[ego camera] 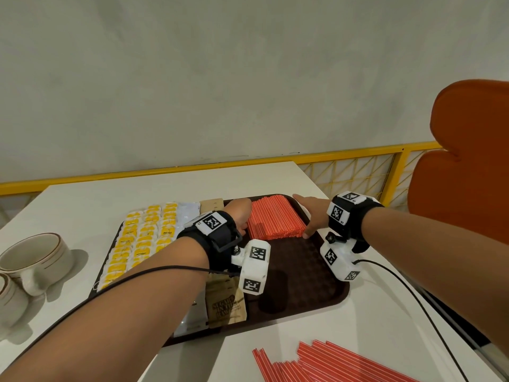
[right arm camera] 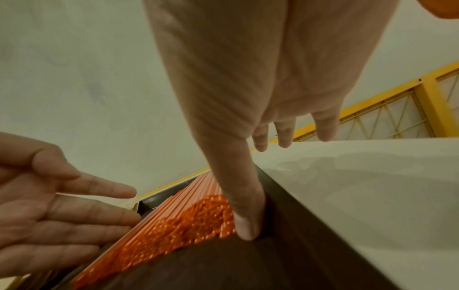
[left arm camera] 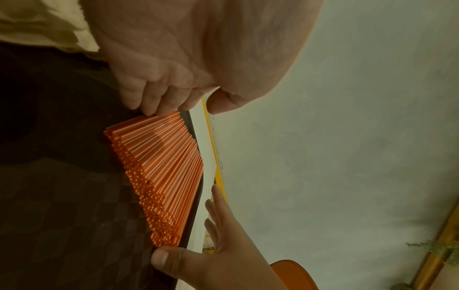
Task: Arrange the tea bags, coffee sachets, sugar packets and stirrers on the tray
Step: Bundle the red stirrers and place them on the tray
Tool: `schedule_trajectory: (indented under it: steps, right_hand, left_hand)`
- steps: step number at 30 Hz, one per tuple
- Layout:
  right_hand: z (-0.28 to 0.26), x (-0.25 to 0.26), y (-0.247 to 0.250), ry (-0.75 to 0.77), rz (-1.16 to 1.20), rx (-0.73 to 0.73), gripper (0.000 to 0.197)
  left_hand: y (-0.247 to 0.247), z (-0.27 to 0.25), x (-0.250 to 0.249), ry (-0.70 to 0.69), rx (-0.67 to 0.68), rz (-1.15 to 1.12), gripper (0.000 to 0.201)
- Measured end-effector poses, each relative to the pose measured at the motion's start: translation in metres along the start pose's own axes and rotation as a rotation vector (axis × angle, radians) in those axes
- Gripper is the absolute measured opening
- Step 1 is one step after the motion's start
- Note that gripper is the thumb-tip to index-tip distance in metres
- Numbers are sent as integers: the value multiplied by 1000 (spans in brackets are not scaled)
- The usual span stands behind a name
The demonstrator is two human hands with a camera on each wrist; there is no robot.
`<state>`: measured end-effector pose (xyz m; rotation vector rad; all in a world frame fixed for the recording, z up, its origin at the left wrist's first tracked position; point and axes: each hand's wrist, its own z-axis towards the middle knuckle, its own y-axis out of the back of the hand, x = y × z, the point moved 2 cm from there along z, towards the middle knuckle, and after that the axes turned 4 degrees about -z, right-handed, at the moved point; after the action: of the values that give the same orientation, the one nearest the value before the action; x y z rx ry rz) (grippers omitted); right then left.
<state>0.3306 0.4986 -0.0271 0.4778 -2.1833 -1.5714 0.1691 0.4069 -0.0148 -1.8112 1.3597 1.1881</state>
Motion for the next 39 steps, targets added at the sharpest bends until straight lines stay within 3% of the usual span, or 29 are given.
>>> schedule_trajectory:
  steps: [6,8,10,12,14,19,22,26,28,31,34,37,39]
  right_hand:
    - [-5,0,9,-38,-10,13,98]
    - [-8,1,16,-36,16,-54,75]
    - [-11,3,21,-4,87,-125,32]
    - [-15,8,17,19,174,-66,15]
    - [-21,14,12,22,193,13,19]
    - [-66,30,23,64,245,-106,18]
    - [-115,34,20,100,276,-77,16]
    - [-184,24,-8,103,73,-29,14]
    - [-213,13,-31,82,-63,-15,19]
    - [-247,2,-73,3,-126,136,54]
    - [-267,16,-96,103,-11,85,80]
    - [-279,49,-112,172,167,75,61]
    - [-281,72,-123,240,228,33,72]
  left_hand:
    - [3,6,2,23,-6,8,38]
    - [4,9,4,32,-20,14,36]
    - [3,10,5,38,-10,-6,35]
    - [3,10,6,37,0,-16,35]
    - [3,10,6,24,23,-37,35]
    - [5,-5,-1,-63,16,-62,30]
    - [11,-28,-2,-165,41,-37,28]
    - [27,-86,14,-211,234,-105,18]
    - [40,-120,38,-205,252,-49,24]
    - [56,-175,87,-70,305,-74,27]
    - [62,-213,125,152,391,-163,43]
    - [60,-225,140,233,432,-225,55]
    - [55,-227,141,250,429,-269,41]
